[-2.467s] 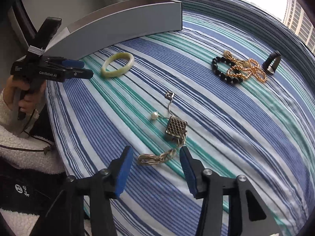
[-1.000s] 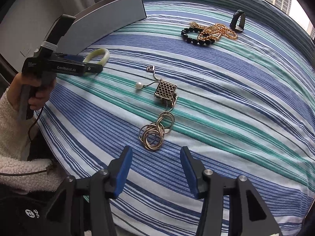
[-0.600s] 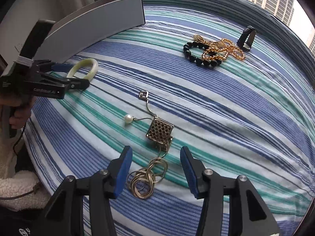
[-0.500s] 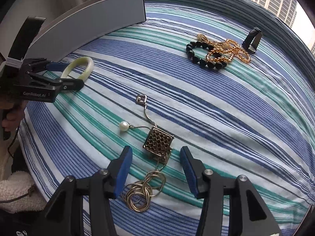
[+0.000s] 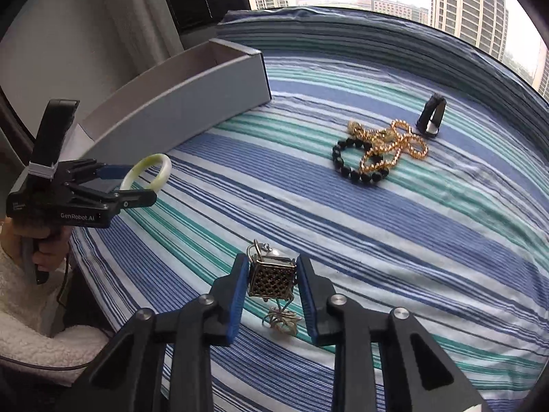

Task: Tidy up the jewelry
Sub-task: 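Carry the bangle and pendant into the white box and open both grippers, then move both grippers back over the remaining jewelry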

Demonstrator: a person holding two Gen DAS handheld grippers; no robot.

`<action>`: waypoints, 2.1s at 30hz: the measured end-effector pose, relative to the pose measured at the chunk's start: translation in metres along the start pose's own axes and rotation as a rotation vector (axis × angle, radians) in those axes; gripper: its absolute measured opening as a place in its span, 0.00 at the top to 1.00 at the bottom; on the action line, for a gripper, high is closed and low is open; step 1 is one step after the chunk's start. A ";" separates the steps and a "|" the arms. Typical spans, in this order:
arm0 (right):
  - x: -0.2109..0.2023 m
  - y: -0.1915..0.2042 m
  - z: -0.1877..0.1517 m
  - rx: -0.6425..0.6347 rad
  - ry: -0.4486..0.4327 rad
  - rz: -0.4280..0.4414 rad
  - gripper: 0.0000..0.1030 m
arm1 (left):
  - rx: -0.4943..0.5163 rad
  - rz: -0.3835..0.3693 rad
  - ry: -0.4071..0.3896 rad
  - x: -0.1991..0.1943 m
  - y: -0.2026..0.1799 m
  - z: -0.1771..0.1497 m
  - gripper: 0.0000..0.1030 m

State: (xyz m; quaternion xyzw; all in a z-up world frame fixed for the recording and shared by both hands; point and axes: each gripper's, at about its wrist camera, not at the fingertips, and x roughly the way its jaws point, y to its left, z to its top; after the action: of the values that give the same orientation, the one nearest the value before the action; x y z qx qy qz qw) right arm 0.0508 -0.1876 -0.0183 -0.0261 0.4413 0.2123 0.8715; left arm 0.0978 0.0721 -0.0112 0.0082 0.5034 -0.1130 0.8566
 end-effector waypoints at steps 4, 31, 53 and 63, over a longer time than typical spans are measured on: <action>-0.025 0.023 0.040 -0.043 -0.087 0.033 0.72 | -0.041 0.010 -0.062 -0.048 0.028 0.014 0.21; 0.113 0.211 0.254 -0.218 -0.168 0.202 0.42 | -0.355 0.406 -0.042 -0.031 0.255 0.029 0.16; 0.042 0.021 -0.022 0.057 -0.086 -0.172 0.36 | -0.029 0.071 -0.058 0.037 -0.037 -0.013 0.03; 0.034 -0.052 -0.098 0.256 -0.070 -0.316 0.36 | 0.091 0.076 -0.028 0.080 -0.101 -0.029 0.04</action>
State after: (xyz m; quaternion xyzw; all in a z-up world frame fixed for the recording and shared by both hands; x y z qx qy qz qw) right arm 0.0149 -0.2459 -0.1114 0.0232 0.4245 0.0159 0.9050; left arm 0.0899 -0.0378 -0.0841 0.0647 0.4848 -0.1034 0.8661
